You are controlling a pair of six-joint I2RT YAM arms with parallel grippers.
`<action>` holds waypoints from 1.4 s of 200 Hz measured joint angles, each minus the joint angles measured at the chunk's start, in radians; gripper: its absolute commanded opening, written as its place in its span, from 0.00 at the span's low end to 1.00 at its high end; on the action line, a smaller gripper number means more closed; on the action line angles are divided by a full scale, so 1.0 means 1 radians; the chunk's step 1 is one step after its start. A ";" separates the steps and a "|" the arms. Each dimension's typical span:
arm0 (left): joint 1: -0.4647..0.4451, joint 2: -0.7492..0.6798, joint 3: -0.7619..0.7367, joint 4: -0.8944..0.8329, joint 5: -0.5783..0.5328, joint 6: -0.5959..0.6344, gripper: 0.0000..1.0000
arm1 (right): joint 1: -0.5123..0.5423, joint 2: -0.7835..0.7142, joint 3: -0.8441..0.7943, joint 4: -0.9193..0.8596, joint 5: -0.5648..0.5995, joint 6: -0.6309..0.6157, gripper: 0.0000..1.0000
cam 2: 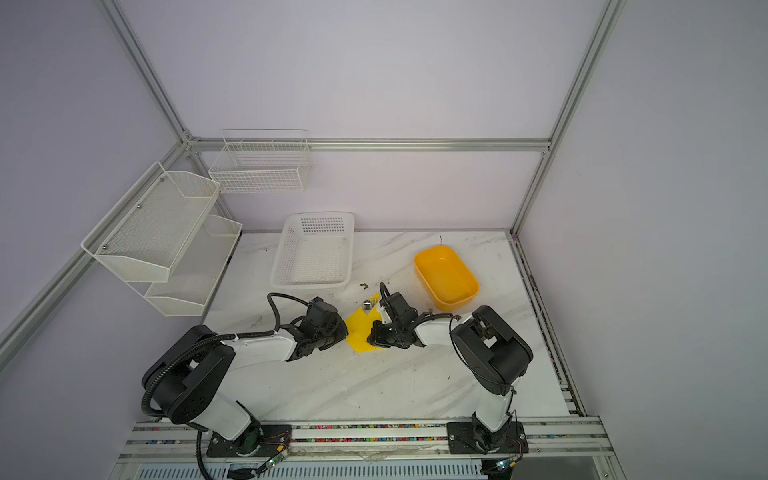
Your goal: Place the utensils on the paper napkin and roll it up
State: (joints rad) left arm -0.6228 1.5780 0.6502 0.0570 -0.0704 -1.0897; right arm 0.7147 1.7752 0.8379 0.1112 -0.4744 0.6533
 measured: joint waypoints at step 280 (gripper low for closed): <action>-0.007 -0.072 0.048 0.000 0.135 0.083 0.02 | -0.018 -0.096 0.004 -0.086 0.079 0.041 0.02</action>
State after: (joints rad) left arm -0.6296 1.5059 0.6979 0.0574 0.0647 -1.0065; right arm 0.6968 1.6791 0.8421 0.0254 -0.3958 0.6941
